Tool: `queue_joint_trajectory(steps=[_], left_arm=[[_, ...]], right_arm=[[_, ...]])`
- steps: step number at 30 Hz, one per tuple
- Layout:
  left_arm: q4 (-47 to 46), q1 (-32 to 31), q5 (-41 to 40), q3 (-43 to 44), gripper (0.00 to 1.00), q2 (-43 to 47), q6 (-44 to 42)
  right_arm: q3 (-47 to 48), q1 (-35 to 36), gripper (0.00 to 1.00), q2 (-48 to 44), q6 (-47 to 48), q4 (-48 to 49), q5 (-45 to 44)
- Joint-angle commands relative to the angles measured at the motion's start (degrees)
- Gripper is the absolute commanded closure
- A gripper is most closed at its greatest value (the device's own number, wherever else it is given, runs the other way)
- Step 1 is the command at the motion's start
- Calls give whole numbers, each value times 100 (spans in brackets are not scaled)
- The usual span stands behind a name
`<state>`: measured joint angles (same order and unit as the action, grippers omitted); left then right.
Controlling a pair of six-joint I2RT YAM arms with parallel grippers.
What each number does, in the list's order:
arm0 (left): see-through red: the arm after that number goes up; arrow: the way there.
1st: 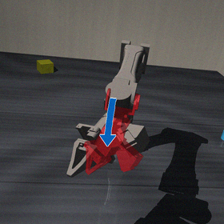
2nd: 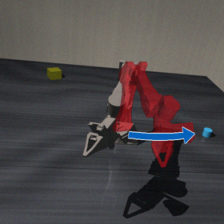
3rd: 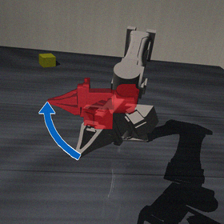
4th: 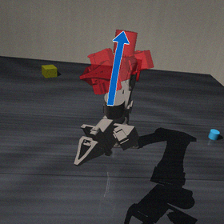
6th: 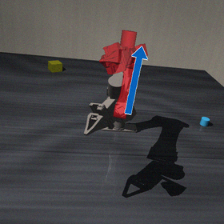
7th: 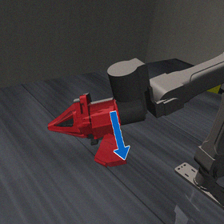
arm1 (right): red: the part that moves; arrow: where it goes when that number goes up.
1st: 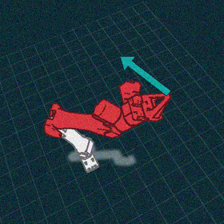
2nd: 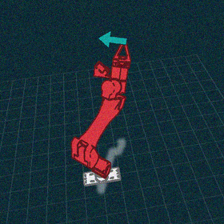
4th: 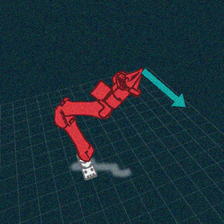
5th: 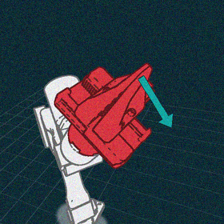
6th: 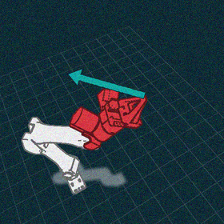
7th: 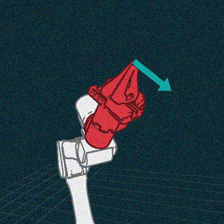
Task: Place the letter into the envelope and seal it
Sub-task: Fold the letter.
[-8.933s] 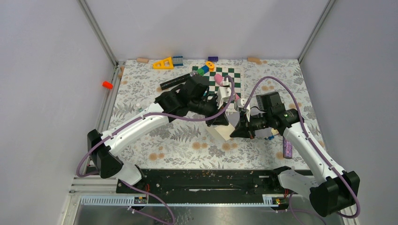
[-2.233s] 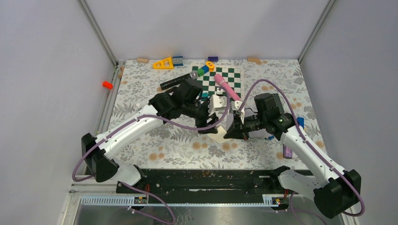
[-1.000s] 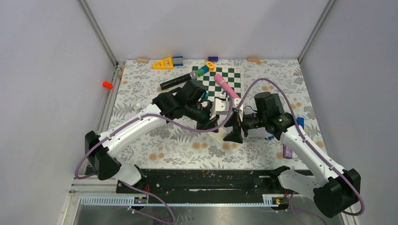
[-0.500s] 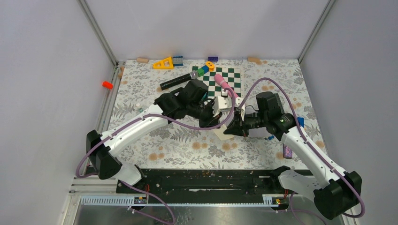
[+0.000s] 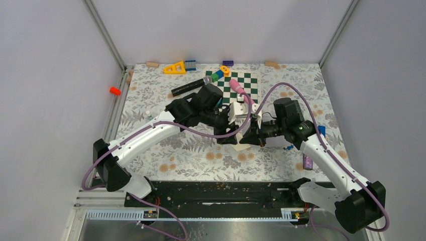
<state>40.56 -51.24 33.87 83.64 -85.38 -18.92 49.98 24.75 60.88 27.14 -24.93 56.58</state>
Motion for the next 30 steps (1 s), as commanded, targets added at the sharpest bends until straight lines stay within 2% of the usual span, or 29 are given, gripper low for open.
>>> queue_joint_trajectory(steps=[1,4,6,8,11,12,13,16,18,25,28,30], left_arm=[[-187,-14,192,384,39,-148,229],[-224,-17,175,440,44,-263,331],[-224,-32,154,467,52,-327,354],[-223,-63,118,482,65,-364,369],[-231,-72,99,489,95,-398,384],[-232,-74,83,492,100,-388,388],[-240,-78,59,476,100,-375,389],[-262,-67,-31,408,100,-281,353],[-292,-62,-92,323,100,-151,314],[-275,69,188,181,100,232,185],[-224,104,290,165,100,297,134],[-228,113,305,145,100,319,140]], right_arm=[[199,-22,100,39,-33,87,46],[195,-19,100,29,-67,136,22],[159,-19,100,1,-128,216,-5],[130,-22,100,-38,-157,273,-14],[109,-23,100,-50,-147,286,-32],[109,-23,98,-49,-147,276,-47],[115,-23,90,-52,-141,273,-61],[84,-87,52,-120,-114,268,-58],[63,-204,41,-188,-128,278,74],[-13,-499,39,-231,-118,273,318],[-2,-571,45,-170,-159,262,410],[3,-594,55,-155,-198,267,539]])
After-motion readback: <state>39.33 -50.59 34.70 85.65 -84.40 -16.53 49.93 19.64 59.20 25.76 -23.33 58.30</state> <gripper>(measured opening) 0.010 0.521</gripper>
